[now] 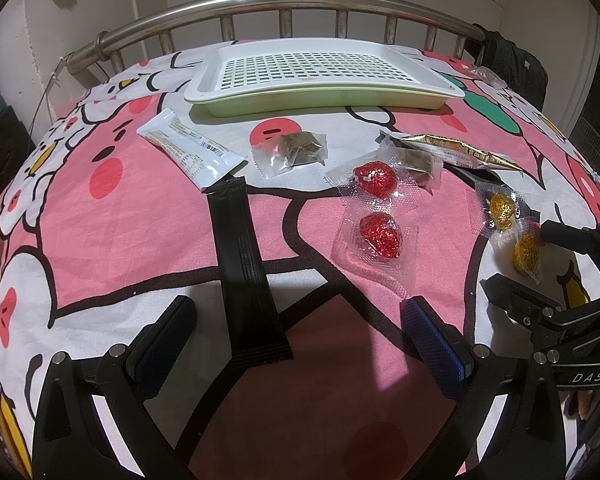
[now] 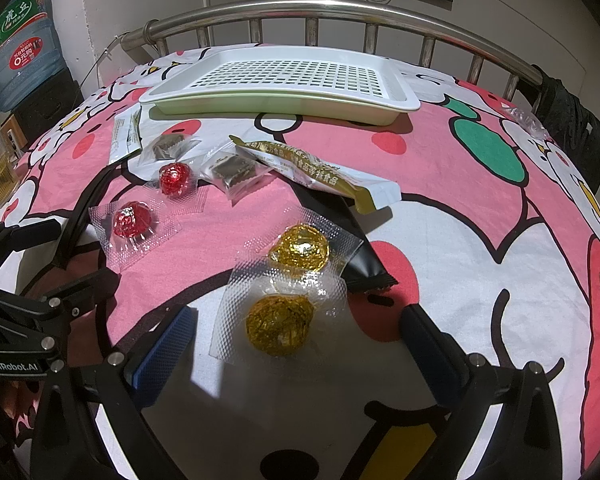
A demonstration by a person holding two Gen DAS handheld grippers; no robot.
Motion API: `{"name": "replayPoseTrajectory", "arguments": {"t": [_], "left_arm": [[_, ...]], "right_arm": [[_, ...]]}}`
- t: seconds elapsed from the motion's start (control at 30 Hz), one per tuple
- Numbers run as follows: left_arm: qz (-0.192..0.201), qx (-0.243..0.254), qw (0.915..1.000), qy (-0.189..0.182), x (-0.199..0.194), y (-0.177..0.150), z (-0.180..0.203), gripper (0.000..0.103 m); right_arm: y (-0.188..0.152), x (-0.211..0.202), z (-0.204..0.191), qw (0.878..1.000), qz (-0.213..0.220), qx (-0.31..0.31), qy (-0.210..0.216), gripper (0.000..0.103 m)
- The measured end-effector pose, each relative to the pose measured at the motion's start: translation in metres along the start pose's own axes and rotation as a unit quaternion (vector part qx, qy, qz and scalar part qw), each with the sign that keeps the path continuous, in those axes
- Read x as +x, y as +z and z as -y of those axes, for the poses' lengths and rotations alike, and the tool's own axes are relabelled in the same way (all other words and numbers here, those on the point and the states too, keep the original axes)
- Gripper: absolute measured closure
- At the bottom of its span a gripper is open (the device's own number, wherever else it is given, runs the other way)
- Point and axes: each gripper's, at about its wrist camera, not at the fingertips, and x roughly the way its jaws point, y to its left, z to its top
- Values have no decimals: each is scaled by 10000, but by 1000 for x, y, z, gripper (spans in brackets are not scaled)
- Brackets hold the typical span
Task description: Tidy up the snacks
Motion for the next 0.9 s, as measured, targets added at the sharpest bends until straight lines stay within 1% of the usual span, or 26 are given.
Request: {"name": "replayPoseTrajectory", "arguments": {"t": [0.5, 0.57, 0.63, 0.77, 0.9], "left_arm": [[6, 3, 10000, -36, -1, -1, -1, 0], [13, 2, 10000, -90, 0, 0, 0, 0], [20, -41, 9998, -171, -3, 0, -2, 0], [11, -214, 9989, -415, -9, -1, -7, 0], [117, -133, 9991, -383, -17, -2, -6, 0]], "right_arm": [[0, 0, -1, 10000, -21, -24, 43, 0], [0, -2, -2, 9999, -30, -10, 129, 0], [-1, -6, 1, 9995, -14, 56, 307, 0], [-4, -16, 9, 9990, 100, 131, 425, 0], [-3, -27, 14, 9982, 225, 110, 540, 0]]}}
